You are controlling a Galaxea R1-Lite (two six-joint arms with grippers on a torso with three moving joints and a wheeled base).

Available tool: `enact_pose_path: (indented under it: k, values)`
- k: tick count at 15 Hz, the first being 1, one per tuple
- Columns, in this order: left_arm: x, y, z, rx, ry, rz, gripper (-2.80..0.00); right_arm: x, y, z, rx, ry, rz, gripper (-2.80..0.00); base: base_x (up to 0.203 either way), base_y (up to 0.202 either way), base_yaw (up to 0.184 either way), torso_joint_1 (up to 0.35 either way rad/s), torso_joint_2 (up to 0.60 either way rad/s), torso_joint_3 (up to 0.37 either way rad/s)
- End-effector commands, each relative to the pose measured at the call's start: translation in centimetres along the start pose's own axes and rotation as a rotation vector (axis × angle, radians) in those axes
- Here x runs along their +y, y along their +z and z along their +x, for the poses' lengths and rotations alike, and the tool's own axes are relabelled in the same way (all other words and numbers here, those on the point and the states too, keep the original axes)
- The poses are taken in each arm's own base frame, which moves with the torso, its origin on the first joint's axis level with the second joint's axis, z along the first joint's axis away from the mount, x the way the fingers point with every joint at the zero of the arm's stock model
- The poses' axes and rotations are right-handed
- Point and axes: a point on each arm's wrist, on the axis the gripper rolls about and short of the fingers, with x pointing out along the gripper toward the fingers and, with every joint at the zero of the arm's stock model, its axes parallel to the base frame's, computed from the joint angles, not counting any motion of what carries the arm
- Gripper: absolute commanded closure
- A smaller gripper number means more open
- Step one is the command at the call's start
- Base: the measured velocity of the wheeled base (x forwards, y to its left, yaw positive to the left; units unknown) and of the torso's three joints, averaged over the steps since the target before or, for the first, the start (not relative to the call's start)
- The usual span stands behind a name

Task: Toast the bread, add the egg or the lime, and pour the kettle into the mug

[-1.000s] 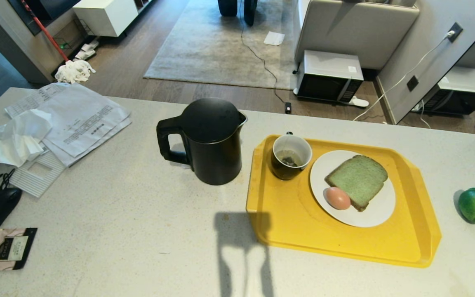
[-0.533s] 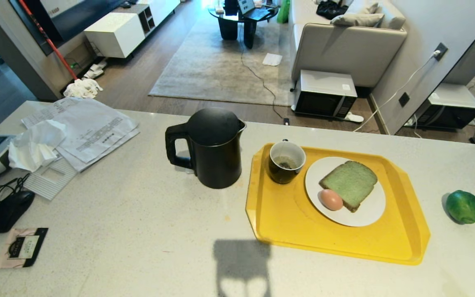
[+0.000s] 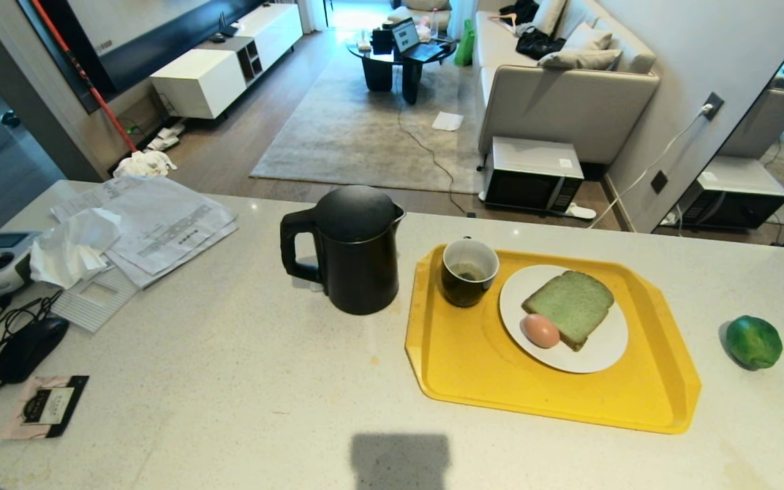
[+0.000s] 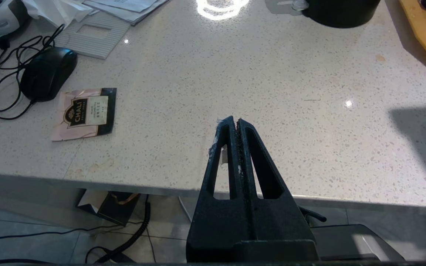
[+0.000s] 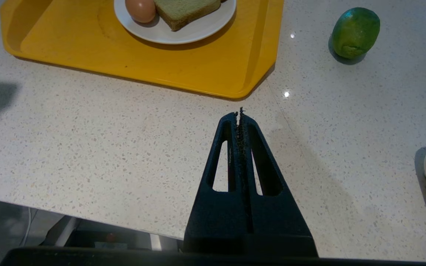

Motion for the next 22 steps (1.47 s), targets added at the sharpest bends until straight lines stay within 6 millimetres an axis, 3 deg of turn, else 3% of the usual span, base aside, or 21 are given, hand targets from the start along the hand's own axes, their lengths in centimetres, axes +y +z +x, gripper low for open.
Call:
enact_pose_path:
  k: [1,10,16,22]
  values:
    - [0.0,0.01,0.01,0.001,0.0,0.0,0.0,0.0,0.02,-0.01,0.0,0.0,0.0,0.0,0.0,0.0,0.0,0.0,0.0,0.0]
    - [0.0,0.01,0.01,0.001,-0.001,0.0,0.0,0.0,-0.01,0.0,0.001,0.0,0.0,0.0,0.0,0.0,0.0,0.0,0.0,0.0]
    - [0.0,0.01,0.01,0.001,-0.001,0.002,0.0,0.0,-0.01,0.0,0.001,0.001,-0.002,0.0,0.002,0.009,-0.137,0.0,0.01,0.001]
    - [0.0,0.01,0.01,0.001,-0.001,0.004,0.0,0.0,-0.01,0.0,0.001,0.002,-0.003,0.0,0.0,0.0,-0.012,0.0,0.0,0.0]
